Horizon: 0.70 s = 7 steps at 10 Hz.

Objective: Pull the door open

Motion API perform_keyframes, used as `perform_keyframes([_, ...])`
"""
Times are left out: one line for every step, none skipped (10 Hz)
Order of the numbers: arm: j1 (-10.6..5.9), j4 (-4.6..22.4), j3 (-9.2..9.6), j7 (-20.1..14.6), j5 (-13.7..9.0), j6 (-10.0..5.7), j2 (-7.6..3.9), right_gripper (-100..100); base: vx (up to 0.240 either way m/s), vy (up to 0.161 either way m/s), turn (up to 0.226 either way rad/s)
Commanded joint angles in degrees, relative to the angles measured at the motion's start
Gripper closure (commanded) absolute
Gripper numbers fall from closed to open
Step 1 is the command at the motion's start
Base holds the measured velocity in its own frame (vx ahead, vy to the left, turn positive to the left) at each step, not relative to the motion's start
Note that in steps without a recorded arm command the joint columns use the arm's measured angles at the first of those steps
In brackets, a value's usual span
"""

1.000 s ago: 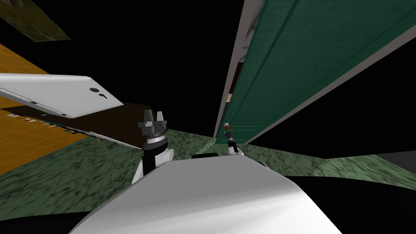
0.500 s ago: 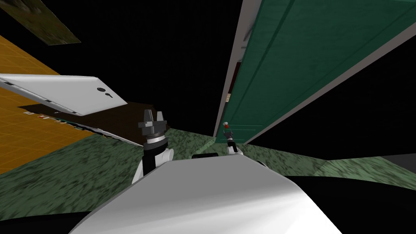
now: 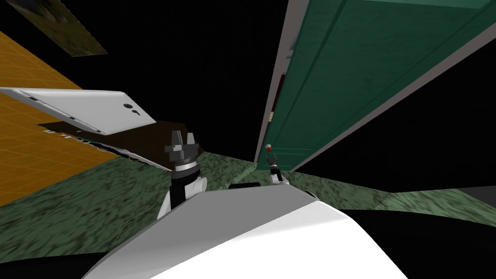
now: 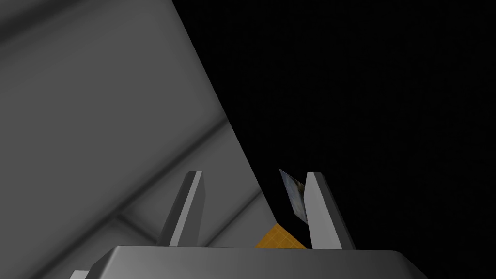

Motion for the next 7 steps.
perform_keyframes([-0.03,-0.25,0.58,-2.86,-1.03,0.19,0.09,-100,-0.066,-0.037,0.053])
perform_keyframes([-0.03,-0.25,0.58,-3.79,-1.03,0.19,0.09,-100,-0.054,-0.024,0.015])
perform_keyframes([-0.1,-0.31,0.94,-5.83,-1.67,0.27,0.14,-100,-0.044,-0.017,0.024])
perform_keyframes([-0.15,-0.37,1.26,-7.36,-2.24,0.35,0.19,-100,-0.067,-0.02,0.045])
perform_keyframes([-0.15,-0.37,1.26,-8.02,-2.24,0.35,0.19,-100,-0.049,-0.023,0.015])
perform_keyframes([-0.21,-0.42,1.57,-9.98,-2.78,0.42,0.24,-100,-0.038,-0.026,0.02])
perform_keyframes([-0.25,-0.47,1.83,-11.64,-3.24,0.49,0.28,-100,-0.054,-0.024,0.036])
